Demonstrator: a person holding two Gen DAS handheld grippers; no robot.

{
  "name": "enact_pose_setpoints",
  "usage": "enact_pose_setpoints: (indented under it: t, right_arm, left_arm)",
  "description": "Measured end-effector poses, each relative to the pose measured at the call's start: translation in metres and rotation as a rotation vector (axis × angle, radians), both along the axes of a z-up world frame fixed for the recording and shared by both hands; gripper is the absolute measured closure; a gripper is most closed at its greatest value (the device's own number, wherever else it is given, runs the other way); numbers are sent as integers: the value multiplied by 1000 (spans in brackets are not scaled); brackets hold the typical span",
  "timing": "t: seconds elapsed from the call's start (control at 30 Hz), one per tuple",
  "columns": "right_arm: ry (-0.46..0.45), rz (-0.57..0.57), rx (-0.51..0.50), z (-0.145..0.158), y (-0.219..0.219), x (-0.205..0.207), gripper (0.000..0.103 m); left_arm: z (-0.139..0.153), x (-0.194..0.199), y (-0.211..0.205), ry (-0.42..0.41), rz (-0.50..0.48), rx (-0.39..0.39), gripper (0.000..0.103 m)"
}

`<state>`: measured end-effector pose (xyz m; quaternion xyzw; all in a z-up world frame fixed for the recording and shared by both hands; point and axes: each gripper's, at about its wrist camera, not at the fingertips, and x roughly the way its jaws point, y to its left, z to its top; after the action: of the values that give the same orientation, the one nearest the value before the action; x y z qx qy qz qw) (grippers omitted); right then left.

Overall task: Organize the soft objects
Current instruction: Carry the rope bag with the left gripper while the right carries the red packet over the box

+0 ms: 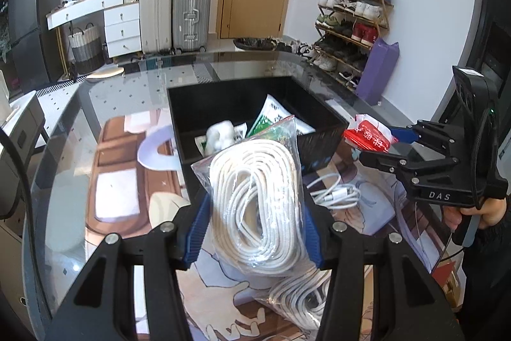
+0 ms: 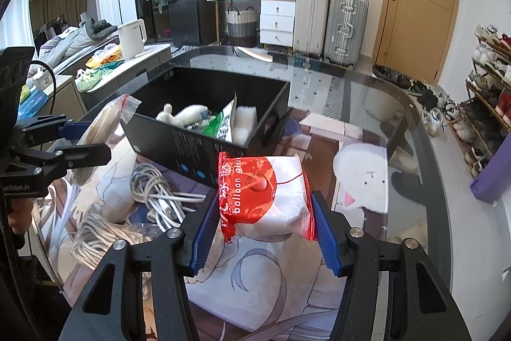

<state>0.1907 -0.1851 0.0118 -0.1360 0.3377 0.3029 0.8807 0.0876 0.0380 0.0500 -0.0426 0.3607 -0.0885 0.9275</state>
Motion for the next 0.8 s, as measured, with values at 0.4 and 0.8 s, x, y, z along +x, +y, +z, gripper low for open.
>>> enact_pose_setpoints:
  t: [0.4,0.8]
  right_arm:
    - [-50,44,43,24,12,-2,46]
    - [-67,101,30,36,43,17,46]
  left_arm:
    - [26,20,9,-52,26,6,52]
    - [29,56,16,-46,51,34,52]
